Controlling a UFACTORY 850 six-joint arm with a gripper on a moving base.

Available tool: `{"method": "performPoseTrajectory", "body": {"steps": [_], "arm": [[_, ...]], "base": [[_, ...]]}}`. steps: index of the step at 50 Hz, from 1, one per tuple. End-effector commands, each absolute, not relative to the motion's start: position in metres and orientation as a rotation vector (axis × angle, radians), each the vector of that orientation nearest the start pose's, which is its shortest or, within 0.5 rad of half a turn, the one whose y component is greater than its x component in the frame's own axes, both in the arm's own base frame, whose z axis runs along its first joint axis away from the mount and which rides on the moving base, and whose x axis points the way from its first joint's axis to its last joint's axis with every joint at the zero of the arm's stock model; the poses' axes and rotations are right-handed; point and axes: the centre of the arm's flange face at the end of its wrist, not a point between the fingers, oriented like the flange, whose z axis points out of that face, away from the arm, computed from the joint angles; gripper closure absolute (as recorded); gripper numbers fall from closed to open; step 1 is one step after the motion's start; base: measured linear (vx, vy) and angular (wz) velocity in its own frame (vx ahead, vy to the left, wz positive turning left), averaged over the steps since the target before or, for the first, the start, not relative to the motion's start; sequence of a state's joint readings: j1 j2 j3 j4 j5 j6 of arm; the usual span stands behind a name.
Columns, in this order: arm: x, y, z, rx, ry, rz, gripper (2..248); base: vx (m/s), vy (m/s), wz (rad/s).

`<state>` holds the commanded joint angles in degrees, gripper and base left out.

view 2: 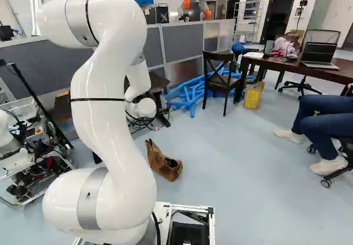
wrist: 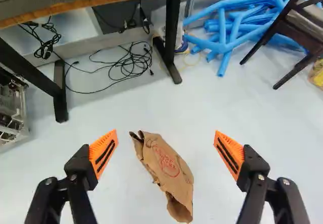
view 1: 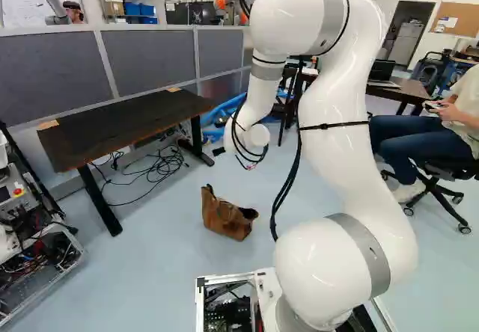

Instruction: Pick up the bag on the ground and place it on the table

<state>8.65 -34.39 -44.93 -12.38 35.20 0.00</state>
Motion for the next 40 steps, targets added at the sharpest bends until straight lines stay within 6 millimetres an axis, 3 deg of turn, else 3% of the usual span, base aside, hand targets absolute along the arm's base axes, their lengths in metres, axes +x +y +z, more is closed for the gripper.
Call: {"method": "performPoseTrajectory", "body": {"steps": [40], "arm": [[0.520,0.129,0.164,-2.859,-0.659,-0.834,3]], "base": [[0.000,0.000,0.000]]}}
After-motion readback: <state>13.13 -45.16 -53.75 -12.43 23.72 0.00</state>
